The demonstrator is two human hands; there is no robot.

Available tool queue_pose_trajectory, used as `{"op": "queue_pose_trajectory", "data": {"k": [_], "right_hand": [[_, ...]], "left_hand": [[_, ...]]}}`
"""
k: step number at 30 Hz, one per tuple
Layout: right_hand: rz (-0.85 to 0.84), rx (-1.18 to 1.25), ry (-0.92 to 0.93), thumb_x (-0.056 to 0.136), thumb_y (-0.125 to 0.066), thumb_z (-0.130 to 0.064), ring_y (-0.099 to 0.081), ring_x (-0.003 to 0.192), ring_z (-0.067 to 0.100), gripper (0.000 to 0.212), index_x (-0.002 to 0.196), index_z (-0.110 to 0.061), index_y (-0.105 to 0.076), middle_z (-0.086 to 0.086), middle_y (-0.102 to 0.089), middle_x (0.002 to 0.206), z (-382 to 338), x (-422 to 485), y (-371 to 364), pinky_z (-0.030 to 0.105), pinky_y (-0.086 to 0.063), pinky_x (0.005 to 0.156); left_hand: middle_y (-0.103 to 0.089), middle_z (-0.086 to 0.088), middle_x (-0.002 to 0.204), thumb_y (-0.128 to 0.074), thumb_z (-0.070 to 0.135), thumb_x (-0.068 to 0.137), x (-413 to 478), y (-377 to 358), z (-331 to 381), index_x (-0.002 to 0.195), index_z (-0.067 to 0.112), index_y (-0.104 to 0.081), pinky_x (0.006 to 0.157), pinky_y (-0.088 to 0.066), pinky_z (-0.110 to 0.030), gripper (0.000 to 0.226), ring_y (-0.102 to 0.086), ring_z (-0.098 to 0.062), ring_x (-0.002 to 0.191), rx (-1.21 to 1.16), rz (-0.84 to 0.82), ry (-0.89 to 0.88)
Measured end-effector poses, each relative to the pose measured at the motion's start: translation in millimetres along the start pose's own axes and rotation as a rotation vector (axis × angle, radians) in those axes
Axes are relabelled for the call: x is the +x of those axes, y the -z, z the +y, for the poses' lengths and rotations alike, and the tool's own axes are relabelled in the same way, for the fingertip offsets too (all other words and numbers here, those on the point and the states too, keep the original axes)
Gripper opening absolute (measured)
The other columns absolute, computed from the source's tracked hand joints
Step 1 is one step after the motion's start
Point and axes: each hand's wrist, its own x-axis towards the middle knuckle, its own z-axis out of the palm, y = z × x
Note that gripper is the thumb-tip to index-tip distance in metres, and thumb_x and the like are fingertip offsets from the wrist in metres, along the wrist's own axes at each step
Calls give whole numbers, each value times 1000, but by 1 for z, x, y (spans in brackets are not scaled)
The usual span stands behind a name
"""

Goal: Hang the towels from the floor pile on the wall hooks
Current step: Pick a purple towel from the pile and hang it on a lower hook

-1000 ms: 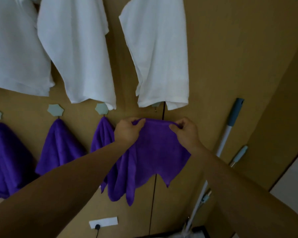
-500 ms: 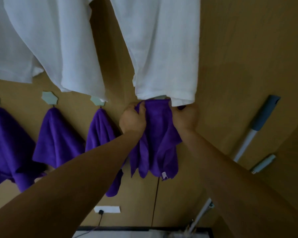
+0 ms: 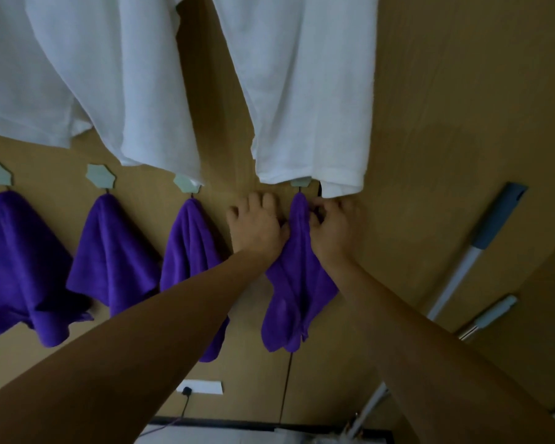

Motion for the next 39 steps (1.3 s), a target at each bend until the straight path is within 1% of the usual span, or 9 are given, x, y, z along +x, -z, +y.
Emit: {"op": "queue_pose_trajectory", "data": {"k": [5,10,12,15,20,24,29,35,39], "right_hand": [[-174,258,17,96,-48,-11,-56,99,18,33,125,-11,-63,11,-59,113,11,-14,-2,22,-41,88],[-407,544,-80,92,-53,-12,-55,110,2,51,142,-20,-45,-4,-58,128,19,-28,-6,18,-42,96],[-450,565,-127,85,-59,-1,-57,114,14,62,143,-15,-41,2,-58,130,24,-29,-9,27,-45,98],[-502,436,-133,81,-58,7,-60,105,19,55,133,-8,-50,-2,-61,114,32,-32,-11,8,-43,80],[-313,460,-200,78,-55,8,-61,79,9,37,111,-9,-63,-5,-65,87,45,-36,-10,17,-47,71],[-397,425,-265,83,-52,7,-58,87,14,37,116,-6,-61,-3,-63,94,46,-40,-20,11,-43,66],[-383,406,-300,78,-63,-2,-59,86,15,38,115,-11,-59,-4,-61,94,45,-45,-26,25,-43,74],[-365,354,-345,75,-69,-8,-62,101,23,54,126,-10,-50,6,-64,115,37,-69,-19,38,-51,87],[-299,372,-208,74,-67,-1,-60,106,14,60,130,-13,-51,-6,-61,116,21,-92,-8,21,-47,87]], "left_hand": [[-56,-15,113,-49,6,86,0,-4,-12,116,3,-59,82,-44,-35,31,-55,-31,99,-420,-146,-300],[-64,12,101,-54,27,82,-13,2,-13,123,22,-56,71,-40,-2,42,-59,8,85,-937,-490,-132],[-62,6,112,-66,15,79,-15,1,-14,135,15,-47,77,-44,-4,59,-59,4,93,-958,-547,-129],[-62,-5,117,-65,-5,76,-12,-3,-15,133,5,-47,82,-48,-17,61,-61,-16,102,-871,-543,-145],[-72,4,80,-45,-14,76,-1,-4,-29,97,20,-66,62,-54,-23,46,-68,-10,73,-1138,-643,156],[-67,3,93,-51,-8,82,-6,-19,-21,113,14,-63,66,-46,-10,40,-61,-9,81,-945,-529,121],[-61,10,85,-60,-5,77,-20,-29,-16,119,2,-59,58,-36,2,42,-58,-6,75,-916,-351,106],[-59,-8,118,-67,13,81,-39,-28,-30,134,5,-43,78,-39,-21,59,-58,-22,106,-767,-437,133],[-48,-17,132,-64,26,83,-50,-14,-37,139,5,-36,95,-39,-34,66,-47,-33,120,-606,-492,-6]]}}
